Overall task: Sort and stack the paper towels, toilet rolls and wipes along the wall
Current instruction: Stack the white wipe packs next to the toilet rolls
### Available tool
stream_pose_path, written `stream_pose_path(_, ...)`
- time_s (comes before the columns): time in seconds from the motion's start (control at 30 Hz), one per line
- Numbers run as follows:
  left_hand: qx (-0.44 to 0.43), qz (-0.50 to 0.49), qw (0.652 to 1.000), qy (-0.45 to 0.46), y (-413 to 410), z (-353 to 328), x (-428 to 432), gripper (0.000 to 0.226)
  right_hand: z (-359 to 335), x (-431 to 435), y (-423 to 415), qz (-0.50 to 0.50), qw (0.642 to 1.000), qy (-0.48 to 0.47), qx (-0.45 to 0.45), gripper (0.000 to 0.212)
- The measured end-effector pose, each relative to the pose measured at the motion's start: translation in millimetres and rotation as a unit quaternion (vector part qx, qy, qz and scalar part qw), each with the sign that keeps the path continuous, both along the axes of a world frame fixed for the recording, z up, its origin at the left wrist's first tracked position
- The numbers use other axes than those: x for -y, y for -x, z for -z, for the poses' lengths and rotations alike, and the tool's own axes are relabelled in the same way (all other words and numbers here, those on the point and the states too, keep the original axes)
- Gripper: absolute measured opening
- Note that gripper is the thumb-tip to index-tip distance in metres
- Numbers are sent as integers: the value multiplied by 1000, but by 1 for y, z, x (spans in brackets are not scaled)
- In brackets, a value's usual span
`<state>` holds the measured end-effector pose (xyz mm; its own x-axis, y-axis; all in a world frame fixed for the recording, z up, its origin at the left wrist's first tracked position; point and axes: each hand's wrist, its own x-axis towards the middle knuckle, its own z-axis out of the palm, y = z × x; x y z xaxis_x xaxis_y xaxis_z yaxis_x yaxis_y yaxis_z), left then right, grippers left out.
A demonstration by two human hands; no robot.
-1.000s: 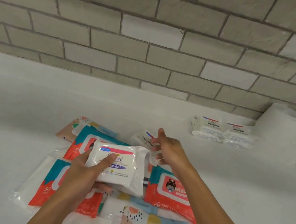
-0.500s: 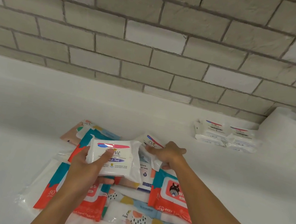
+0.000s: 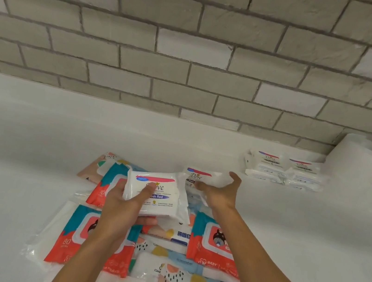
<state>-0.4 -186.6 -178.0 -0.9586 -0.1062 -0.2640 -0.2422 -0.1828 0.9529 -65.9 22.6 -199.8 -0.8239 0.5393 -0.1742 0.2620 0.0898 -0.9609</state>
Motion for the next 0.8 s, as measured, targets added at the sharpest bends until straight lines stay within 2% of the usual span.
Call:
stream_pose_path(0.1,-4,-10,1000,2,0,0,-6,43,-3,-9,-5,-2,999,30,20,88)
stream_pose_path(0.23,-22,-20,999,17,-2,-5,-15,36,-8,-28,-13,3,999,38,35,57)
stream_pose_path(0.3,-25,-20,999,20,-3,-8,-21,37,-11,-40,-18,7,997,64,29,50)
stream_pose_path(0.47,-46,-15,998,38,-1,-18,-46,33,-20,-80,-29,1,994,109,-12,50)
stream_pose_path(0.6,-49,5,998,43,5,-28,-74,38,-38,-118,-37,7,994,98,-44,44)
stream_pose_path(0.8,-66,23,996,47,24,-44,-130,26,-64,-192,-34,43,992,76,-86,42)
